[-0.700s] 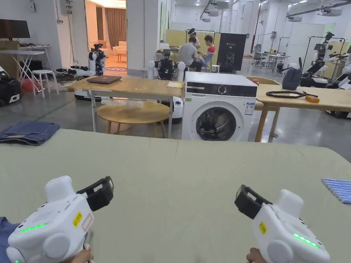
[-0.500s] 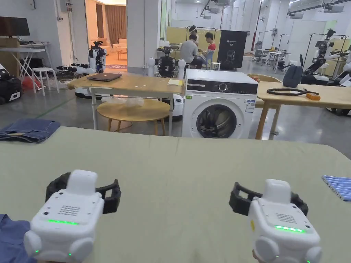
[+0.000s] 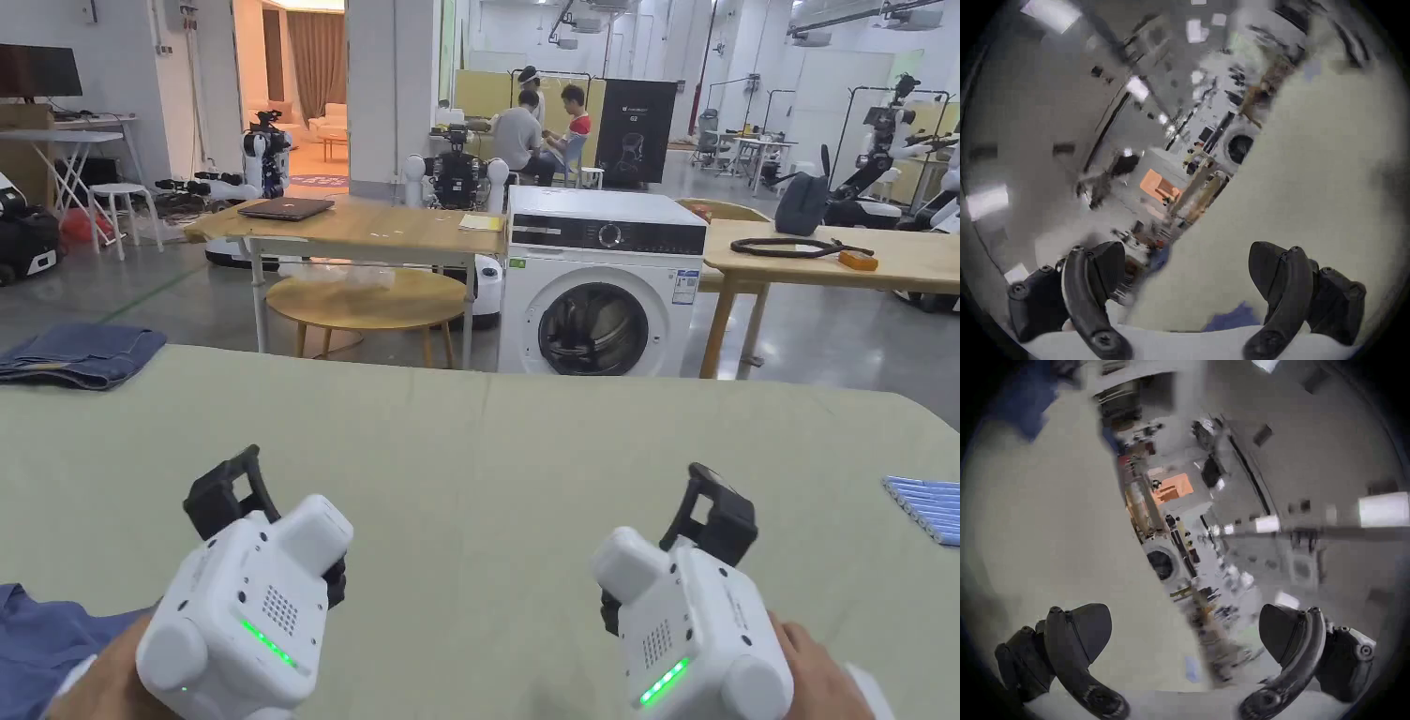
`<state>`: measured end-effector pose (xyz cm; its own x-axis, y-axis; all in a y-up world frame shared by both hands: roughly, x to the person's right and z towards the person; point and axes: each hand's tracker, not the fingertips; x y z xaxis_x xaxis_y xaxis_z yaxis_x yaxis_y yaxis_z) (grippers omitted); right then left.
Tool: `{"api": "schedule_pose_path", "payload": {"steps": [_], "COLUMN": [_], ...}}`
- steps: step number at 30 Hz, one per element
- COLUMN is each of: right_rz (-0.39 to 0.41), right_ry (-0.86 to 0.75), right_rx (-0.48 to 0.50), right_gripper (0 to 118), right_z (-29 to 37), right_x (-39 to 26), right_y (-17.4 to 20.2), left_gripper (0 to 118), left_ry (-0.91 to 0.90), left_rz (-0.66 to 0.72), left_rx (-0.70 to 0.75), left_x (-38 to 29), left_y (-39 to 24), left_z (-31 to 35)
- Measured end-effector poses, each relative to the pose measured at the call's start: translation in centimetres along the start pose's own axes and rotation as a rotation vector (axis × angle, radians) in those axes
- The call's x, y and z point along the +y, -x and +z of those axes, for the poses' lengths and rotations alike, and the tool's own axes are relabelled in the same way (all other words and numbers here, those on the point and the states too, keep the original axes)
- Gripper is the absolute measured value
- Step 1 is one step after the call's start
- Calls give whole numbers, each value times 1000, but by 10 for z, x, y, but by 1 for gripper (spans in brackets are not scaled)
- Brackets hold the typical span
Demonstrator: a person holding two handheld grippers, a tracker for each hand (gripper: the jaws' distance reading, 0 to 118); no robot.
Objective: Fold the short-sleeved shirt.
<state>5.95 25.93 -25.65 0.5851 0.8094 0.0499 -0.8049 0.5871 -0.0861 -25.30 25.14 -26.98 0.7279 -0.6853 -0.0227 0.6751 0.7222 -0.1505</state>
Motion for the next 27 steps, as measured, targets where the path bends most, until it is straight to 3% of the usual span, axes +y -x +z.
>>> {"api": "schedule_pose_path", "payload": {"steps": [4,6,7,8,10,20,27], "right_rz": [-721,-957,-1011,-1043,-1035,-929,-897], "right_ry": [179,189,191,194,202,174,174], "right_rx": [104,129,120,101,53,43,35], "right_gripper": [118,118,118,118,118,118,116], "right_z": [5,14,16,18,-13,-20,-16], "right_x": [2,-7,-10,-11,-31,-24,-21], "right_y": [-26,-39,-41,-42,-20,-18,-8], "left_gripper": [104,104,104,104,104,104,103], "left_ry": [7,1,-5,-9,-17,-55,-57], "left_rz": [608,806,856,868,854,692,719], "left_rx": [-70,-80,-77,-61,-50,-21,-51], "left_x": [-5,-11,-13,-14,-7,6,10], "left_y": [17,21,22,22,23,20,21], "left_z": [1,-1,-2,-2,5,12,16]}}
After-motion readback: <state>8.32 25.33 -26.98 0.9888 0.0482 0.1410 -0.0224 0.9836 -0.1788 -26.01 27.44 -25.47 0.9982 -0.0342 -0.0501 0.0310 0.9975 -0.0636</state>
